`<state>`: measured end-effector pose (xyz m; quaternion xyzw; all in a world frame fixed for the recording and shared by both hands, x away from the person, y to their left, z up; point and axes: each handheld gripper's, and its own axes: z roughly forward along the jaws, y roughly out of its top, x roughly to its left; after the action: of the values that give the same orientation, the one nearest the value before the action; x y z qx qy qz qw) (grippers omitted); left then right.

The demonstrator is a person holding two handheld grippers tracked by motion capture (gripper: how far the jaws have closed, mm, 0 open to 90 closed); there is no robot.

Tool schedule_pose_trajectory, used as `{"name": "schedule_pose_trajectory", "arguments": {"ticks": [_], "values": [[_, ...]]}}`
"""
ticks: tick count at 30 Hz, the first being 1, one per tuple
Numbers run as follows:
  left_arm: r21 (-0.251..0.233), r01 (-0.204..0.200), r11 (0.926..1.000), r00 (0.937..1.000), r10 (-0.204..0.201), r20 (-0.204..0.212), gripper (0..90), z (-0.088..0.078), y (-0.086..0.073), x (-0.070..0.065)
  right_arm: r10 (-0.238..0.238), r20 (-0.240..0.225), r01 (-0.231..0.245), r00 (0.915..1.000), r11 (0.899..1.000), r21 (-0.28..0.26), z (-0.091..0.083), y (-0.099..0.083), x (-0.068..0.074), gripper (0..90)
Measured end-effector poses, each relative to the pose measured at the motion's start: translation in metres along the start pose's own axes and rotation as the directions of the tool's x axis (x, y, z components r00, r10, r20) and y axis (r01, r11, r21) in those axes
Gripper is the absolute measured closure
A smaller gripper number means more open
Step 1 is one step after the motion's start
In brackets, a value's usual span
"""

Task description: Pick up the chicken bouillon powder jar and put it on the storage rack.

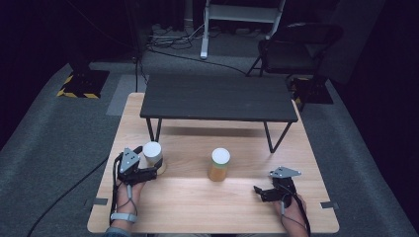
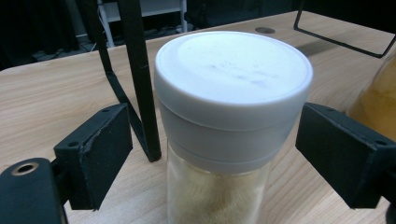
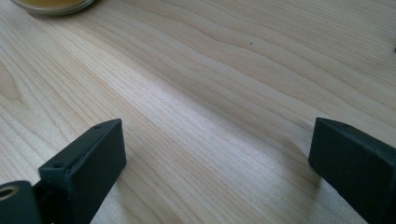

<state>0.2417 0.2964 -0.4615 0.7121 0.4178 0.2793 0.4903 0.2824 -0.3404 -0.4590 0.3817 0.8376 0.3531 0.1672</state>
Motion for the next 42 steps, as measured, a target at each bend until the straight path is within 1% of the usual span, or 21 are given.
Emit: {"name": "schedule_pose_trajectory", "arguments": {"ticks": [2, 3, 4, 5, 7, 11, 12, 13, 16, 18, 21, 22, 23, 24, 25, 26, 27, 30, 32, 35, 42], "values": [[-0.001, -0.021, 0.9998, 0.9998, 0.021, 0.003, 17.0, 0.002, 0.001, -0.001, 0.001, 0.001, -0.001, 1.0, 1.0, 0.0, 0.0, 0.0, 0.0, 3.7], [-0.001, -0.021, 0.9998, 0.9998, 0.021, 0.003, 19.5, 0.002, 0.001, -0.001, 0.001, 0.001, -0.001, 1.0, 1.0, 0.0, 0.0, 0.0, 0.0, 3.7], [-0.003, -0.034, 0.9994, 0.9994, 0.034, 0.002, 19.5, 0.003, 0.001, -0.002, 0.001, 0.001, -0.001, 1.0, 1.0, 0.0, 0.0, 0.0, 0.0, 3.7], [0.001, -0.042, 0.9991, 0.9991, 0.042, 0.001, 26.2, 0.004, 0.001, -0.003, 0.001, 0.001, -0.001, 1.0, 1.0, 0.0, 0.0, 0.0, 0.0, 3.7], [-0.001, -0.041, 0.9992, 0.9992, 0.041, -0.004, 32.6, 0.004, 0.001, -0.003, 0.001, 0.002, -0.001, 1.0, 1.0, 0.0, 0.0, 0.0, 0.0, 3.7], [-0.003, -0.034, 0.9994, 0.9994, 0.034, -0.001, 33.8, 0.004, 0.001, -0.003, 0.001, 0.001, -0.001, 1.0, 1.0, 0.001, 0.0, 0.0, 0.0, 3.7], [-0.002, -0.029, 0.9996, 0.9996, 0.029, 0.005, 33.9, 0.004, 0.001, -0.001, 0.001, 0.001, -0.001, 1.0, 1.0, 0.001, 0.0, 0.0, 0.0, 3.7], [-0.002, -0.013, 0.9999, 0.9998, 0.013, 0.016, 34.0, 0.004, 0.002, 0.001, 0.001, 0.001, -0.001, 1.0, 1.0, 0.001, 0.0, 0.0, 0.0, 3.7], [0.008, -0.011, 0.9999, 0.9997, 0.011, 0.023, 34.0, 0.003, 0.005, 0.001, 0.002, 0.0, -0.002, 1.0, 1.0, 0.001, 0.0, 0.0, -0.001, 3.4], [0.018, -0.034, 0.9993, 0.9992, 0.034, 0.023, 34.0, -0.001, 0.015, -0.002, 0.002, -0.001, -0.002, 1.0, 1.0, 0.001, 0.0, 0.0, -0.001, 3.4], [0.005, -0.031, 0.9995, 0.9989, 0.03, 0.034, 34.0, -0.004, 0.02, -0.002, 0.002, -0.001, -0.002, 1.0, 1.0, 0.001, 0.0, 0.0, -0.001, 3.4], [0.016, -0.024, 0.9996, 0.9988, 0.023, 0.044, 34.0, -0.006, 0.03, -0.002, 0.002, -0.001, -0.002, 1.0, 1.0, 0.001, 0.0, 0.0, -0.001, 3.4], [0.016, -0.024, 0.9996, 0.9988, 0.023, 0.044, 34.0, -0.006, 0.03, -0.002, 0.002, -0.001, -0.002, 1.0, 1.0, 0.001, 0.0, 0.0, -0.001, 3.4], [0.021, -0.04, 0.999, 0.9983, 0.039, 0.043, 34.0, -0.009, 0.039, -0.005, 0.002, -0.001, -0.002, 1.0, 1.0, 0.001, 0.0, 0.0, -0.001, 3.4], [0.022, -0.051, 0.9984, 0.9978, 0.05, 0.044, 34.0, -0.01, 0.043, -0.007, 0.002, -0.001, -0.002, 1.0, 1.0, 0.001, 0.0, 0.0, -0.001, 3.4], [0.019, -0.06, 0.998, 0.9973, 0.059, 0.043, 34.0, -0.011, 0.047, -0.008, 0.002, -0.001, -0.002, 1.0, 1.0, 0.001, 0.0, 0.0, -0.001, 3.4], [0.019, -0.06, 0.998, 0.9973, 0.059, 0.043, 34.0, -0.011, 0.047, -0.008, 0.002, 0.0, -0.002, 1.0, 1.0, 0.001, 0.0, 0.0, -0.001, 3.4], [0.007, -0.058, 0.9983, 0.997, 0.058, 0.051, 34.0, -0.015, 0.057, -0.009, 0.002, -0.001, -0.002, 1.0, 1.0, 0.001, 0.0, 0.0, -0.001, 3.4], [0.0, -0.054, 0.9985, 0.9963, 0.054, 0.067, 34.0, -0.018, 0.068, -0.009, 0.002, -0.001, -0.002, 1.0, 1.0, 0.001, 0.0, 0.0, -0.001, 3.4], [-0.004, -0.062, 0.998, 0.9952, 0.063, 0.075, 34.0, -0.019, 0.076, -0.008, 0.002, -0.001, -0.002, 1.0, 1.0, 0.001, 0.0, 0.0, -0.001, 3.4], [-0.018, -0.088, 0.996, 0.9919, 0.089, 0.09, 34.0, -0.023, 0.102, -0.009, 0.012, 0.007, -0.012, 0.9999, 1.0, 0.0, 0.001, 0.001, -0.001, 3.4]]}}
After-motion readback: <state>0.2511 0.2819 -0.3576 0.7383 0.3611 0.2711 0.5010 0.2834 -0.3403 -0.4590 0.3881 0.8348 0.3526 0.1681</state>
